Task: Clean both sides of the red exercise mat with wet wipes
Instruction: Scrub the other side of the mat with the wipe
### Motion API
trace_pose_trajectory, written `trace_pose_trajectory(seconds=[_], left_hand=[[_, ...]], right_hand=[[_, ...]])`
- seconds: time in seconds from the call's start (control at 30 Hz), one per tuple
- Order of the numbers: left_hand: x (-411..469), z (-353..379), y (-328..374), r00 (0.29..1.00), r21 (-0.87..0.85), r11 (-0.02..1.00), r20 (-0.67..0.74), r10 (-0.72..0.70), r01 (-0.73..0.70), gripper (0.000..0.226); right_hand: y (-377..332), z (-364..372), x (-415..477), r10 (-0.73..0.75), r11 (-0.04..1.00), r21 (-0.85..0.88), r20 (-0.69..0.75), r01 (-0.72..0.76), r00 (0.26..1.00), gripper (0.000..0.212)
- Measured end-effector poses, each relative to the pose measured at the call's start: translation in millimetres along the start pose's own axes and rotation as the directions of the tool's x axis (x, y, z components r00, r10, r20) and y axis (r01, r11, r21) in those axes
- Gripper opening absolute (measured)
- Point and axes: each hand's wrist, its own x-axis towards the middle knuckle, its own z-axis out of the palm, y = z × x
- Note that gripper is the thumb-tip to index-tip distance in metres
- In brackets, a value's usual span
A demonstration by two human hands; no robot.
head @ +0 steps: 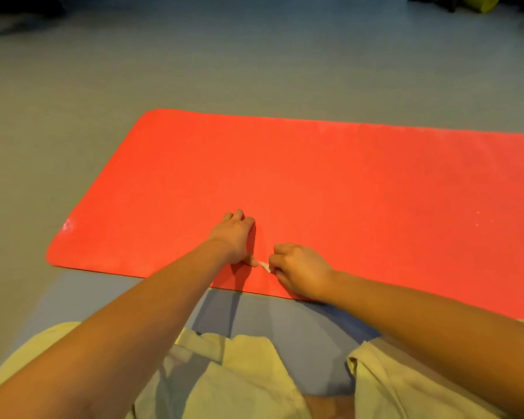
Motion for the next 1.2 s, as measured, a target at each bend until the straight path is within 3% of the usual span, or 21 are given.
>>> trace_pose_trajectory(seconds=[0.13, 0.2, 0.3, 0.37, 0.5, 0.57, 0.7, 0.77, 0.87, 1.03, 1.1, 1.2], left_hand=[[-4, 0, 7, 1.0, -0.002, 1.0, 0.018, -0.02, 0.02, 0.113], [-3, 0, 7, 1.0, 0.0, 1.0, 0.025, -0.016, 0.016, 0.114], [-1, 1, 6, 0.999, 0.011, 1.0, 0.036, -0.004, 0.004, 0.12], [2, 0, 7, 0.999, 0.017, 1.0, 0.042, 0.003, -0.004, 0.124], [4, -6, 10, 0.998, 0.077, 0.997, 0.064, 0.008, -0.013, 0.121], [5, -9, 13, 0.998, 0.107, 0.994, 0.061, 0.016, -0.022, 0.12], [8, -13, 15, 0.994, 0.104, 0.993, 0.1, 0.047, -0.057, 0.121], [11, -18, 17, 0.991, 0.107, 0.992, 0.125, 0.047, -0.06, 0.121], [17, -24, 18, 0.994, 0.128, 0.99, 0.1, 0.04, -0.052, 0.108], [28, -26, 24, 0.997, 0.212, 0.975, 0.062, 0.056, -0.068, 0.106], [32, -25, 24, 0.996, 0.227, 0.971, 0.062, 0.057, -0.07, 0.114], [35, -25, 20, 0.995, 0.195, 0.977, 0.072, 0.069, -0.082, 0.126]], right_hand=[[17, -15, 33, 0.226, 0.974, 0.004, -0.065, -0.226, 0.972, 0.017], [13, -15, 37, 0.26, 0.965, -0.028, -0.067, -0.263, 0.963, 0.016], [-3, -6, 17, 0.209, 0.977, -0.013, -0.065, -0.211, 0.976, 0.026], [-13, 2, -8, 0.08, 0.997, 0.015, -0.048, -0.079, 0.996, 0.031], [-17, 1, -31, -0.175, 0.984, 0.015, 0.084, 0.175, 0.981, 0.012], [-1, -6, -14, -0.138, 0.99, 0.021, 0.096, 0.136, 0.986, 0.014], [30, -18, 26, 0.135, 0.991, 0.016, -0.024, -0.134, 0.991, 0.015], [29, -18, 30, 0.19, 0.982, 0.009, -0.06, -0.19, 0.98, 0.015], [10, -9, 8, 0.105, 0.994, 0.026, -0.044, -0.104, 0.994, 0.015], [-5, -4, -39, -0.205, 0.978, 0.056, 0.088, 0.201, 0.975, 0.015], [5, -6, -29, -0.206, 0.978, 0.036, 0.079, 0.203, 0.975, 0.01], [31, -11, 11, -0.002, 1.0, -0.023, -0.042, 0.001, 0.999, 0.017]])
